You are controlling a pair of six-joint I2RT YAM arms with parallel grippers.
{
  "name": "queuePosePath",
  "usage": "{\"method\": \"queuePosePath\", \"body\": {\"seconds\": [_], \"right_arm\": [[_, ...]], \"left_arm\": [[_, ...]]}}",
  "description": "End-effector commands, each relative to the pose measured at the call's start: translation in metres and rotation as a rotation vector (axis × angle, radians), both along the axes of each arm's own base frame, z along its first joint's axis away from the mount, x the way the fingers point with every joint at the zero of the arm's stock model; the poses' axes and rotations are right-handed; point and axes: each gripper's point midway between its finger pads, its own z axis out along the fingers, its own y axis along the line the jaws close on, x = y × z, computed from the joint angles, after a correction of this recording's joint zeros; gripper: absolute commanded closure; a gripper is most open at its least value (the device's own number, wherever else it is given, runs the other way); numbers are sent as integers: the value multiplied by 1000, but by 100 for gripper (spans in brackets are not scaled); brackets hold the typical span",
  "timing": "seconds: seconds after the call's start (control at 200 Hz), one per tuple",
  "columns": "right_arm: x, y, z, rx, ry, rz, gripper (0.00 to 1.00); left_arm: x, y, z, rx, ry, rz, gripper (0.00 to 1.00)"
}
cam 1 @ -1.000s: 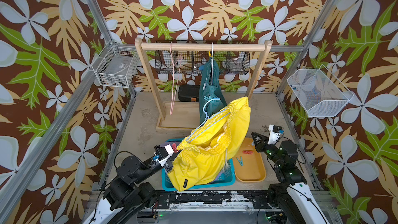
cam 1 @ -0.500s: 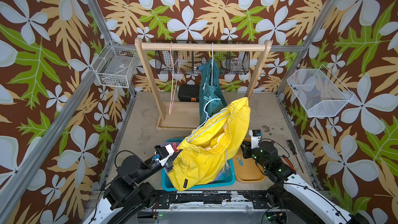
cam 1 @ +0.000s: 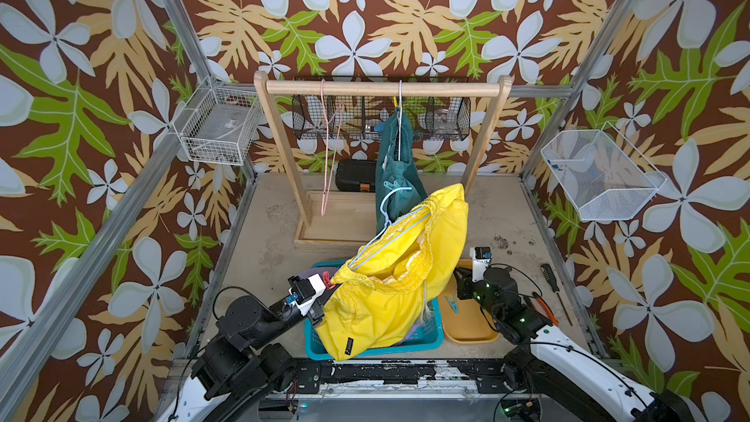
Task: Remove the clothespins securing shorts to the hanger
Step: Place the clothespin in the storage box.
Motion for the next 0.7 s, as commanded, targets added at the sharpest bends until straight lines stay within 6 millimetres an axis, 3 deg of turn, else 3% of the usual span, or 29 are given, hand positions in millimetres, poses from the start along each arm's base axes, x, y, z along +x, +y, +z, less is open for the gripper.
{"method": "queuePosePath", "body": {"seconds": [0.0,0.385,0.696], "right_arm": [[3,0,2,19,-20,-13,99],[4,0,-12,7,6,-17,93],[5,1,-15,-2,13,-13,80]], "left_arm": [[0,4,13,-27,-45,16,100],[0,3,16,-28,-41,13,100],[2,0,15,-17,-37,8,100]]}}
